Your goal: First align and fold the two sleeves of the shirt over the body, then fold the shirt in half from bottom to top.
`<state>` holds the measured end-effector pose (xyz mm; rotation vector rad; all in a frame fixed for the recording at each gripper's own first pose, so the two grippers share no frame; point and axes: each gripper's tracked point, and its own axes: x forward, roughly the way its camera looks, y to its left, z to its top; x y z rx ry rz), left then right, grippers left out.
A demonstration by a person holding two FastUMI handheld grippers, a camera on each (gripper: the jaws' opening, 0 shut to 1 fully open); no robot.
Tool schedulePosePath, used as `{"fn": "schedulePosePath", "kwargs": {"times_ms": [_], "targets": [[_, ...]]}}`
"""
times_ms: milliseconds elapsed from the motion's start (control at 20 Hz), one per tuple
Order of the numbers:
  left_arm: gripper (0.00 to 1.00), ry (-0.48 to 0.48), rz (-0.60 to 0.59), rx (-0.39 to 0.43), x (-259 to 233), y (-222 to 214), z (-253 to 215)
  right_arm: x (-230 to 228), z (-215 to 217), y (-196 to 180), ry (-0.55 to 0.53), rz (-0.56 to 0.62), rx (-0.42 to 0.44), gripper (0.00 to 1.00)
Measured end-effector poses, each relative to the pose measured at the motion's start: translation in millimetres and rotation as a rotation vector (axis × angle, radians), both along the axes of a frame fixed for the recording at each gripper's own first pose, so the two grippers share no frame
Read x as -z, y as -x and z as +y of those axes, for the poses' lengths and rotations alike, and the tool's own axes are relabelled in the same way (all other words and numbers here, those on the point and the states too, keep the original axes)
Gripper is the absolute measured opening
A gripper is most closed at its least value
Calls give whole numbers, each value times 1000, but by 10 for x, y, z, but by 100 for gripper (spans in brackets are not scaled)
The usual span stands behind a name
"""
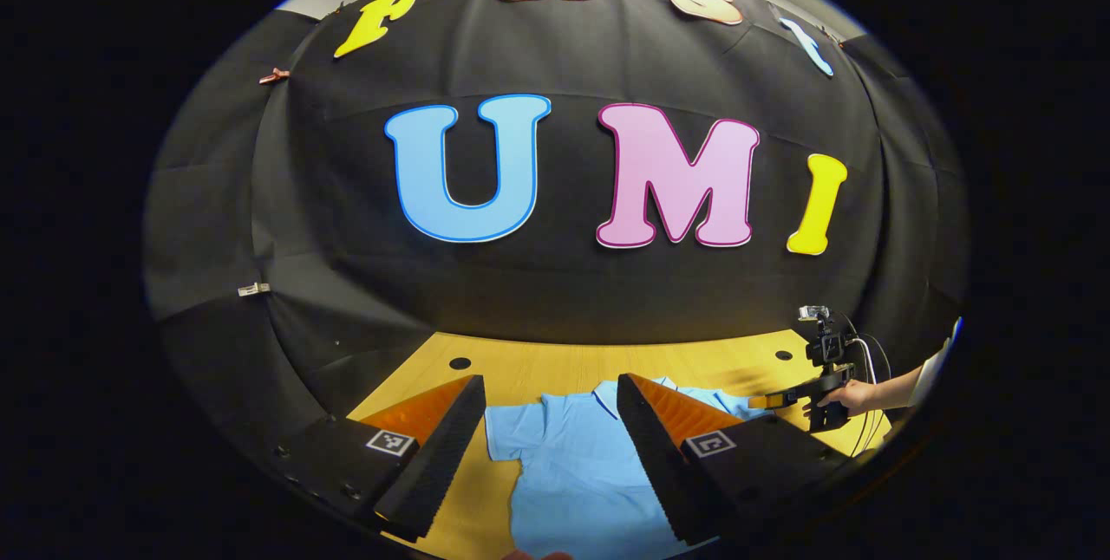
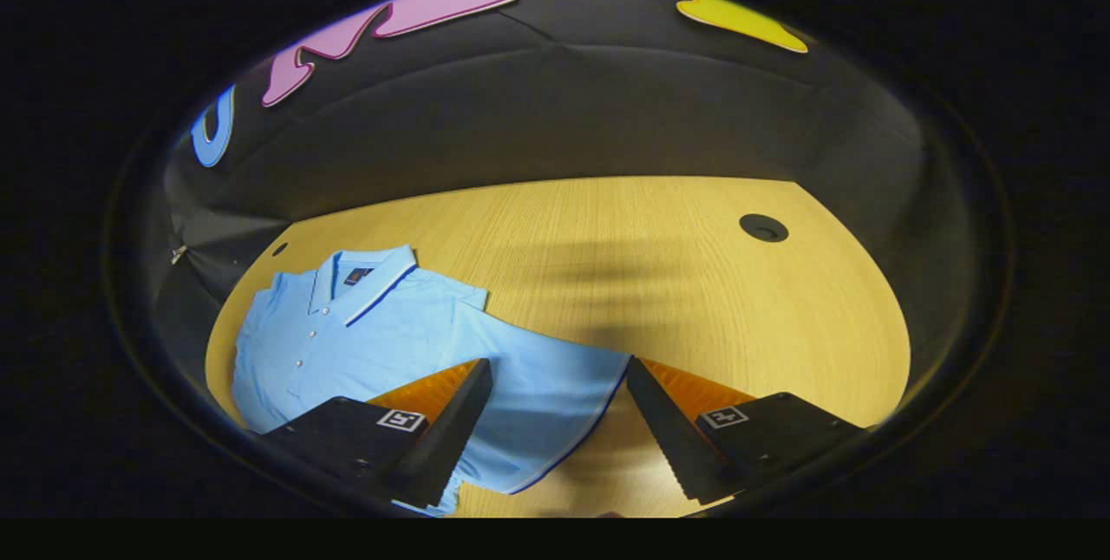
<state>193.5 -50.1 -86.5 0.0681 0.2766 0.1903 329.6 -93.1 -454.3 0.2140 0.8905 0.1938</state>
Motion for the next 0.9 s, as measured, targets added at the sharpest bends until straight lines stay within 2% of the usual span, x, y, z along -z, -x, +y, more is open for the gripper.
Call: {"fn": "schedulePosePath", "kwargs": {"times_ms": [100, 150, 200, 300, 350, 400, 450, 600, 650, 700, 850, 900], "targets": [[97, -19, 12, 2, 34, -58, -34, 6, 24, -30, 18, -22, -16, 98], [97, -36, 13, 1, 41, -99, -36, 24, -16, -50, 68, -38, -22, 98], [97, -46, 18, 2, 69, -120, -43, 85, -102, -66, 138, -43, -50, 81], [97, -37, 31, 8, 97, -152, -72, 1, -30, -57, 113, -46, -62, 48], [97, -31, 30, 16, 94, -160, -112, 37, -3, -85, 113, -47, -45, 42], [97, -32, 26, 22, 83, -173, -129, 51, 21, -84, 98, -40, -26, 14], [97, -36, 23, 26, 70, -172, -115, 41, 31, -86, 79, -34, -8, 7], [96, -44, 22, 44, 43, -121, -84, 5, 103, -82, -7, -3, 35, 12], [96, -48, 21, 46, 20, -102, -47, -57, 166, -75, -40, 1, 42, 12], [96, -46, 21, 44, 15, -100, 9, -152, 227, -85, -69, -16, 40, 7], [96, -20, 17, 21, 2, -66, 176, -565, 569, -80, -174, -72, -1, 17], [96, -7, 14, 16, -5, -48, 216, -675, 732, -48, -207, -76, -27, 7]]}}
